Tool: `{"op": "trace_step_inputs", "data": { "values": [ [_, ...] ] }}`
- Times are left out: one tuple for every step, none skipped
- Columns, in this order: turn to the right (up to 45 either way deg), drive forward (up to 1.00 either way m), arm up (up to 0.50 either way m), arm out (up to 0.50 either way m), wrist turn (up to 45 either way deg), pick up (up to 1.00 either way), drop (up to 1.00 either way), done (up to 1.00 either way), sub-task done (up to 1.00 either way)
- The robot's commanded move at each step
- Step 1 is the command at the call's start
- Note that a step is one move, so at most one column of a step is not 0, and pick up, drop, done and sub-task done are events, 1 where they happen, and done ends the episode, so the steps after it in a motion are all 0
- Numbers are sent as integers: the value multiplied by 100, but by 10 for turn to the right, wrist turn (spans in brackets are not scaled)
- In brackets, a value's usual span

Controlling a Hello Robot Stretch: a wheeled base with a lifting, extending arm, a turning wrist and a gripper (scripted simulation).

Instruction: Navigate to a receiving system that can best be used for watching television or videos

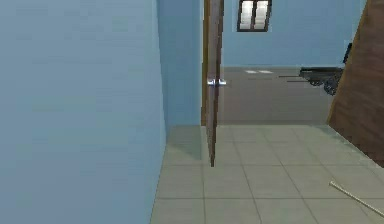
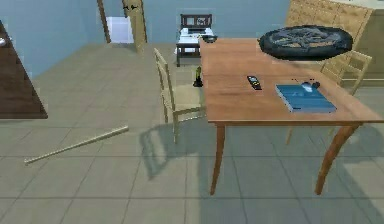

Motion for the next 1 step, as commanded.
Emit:
{"op": "trace_step_inputs", "data": {
  "values": [
    [450, 0, 0, 0, 0, 0, 0, 0, 0]
  ]
}}
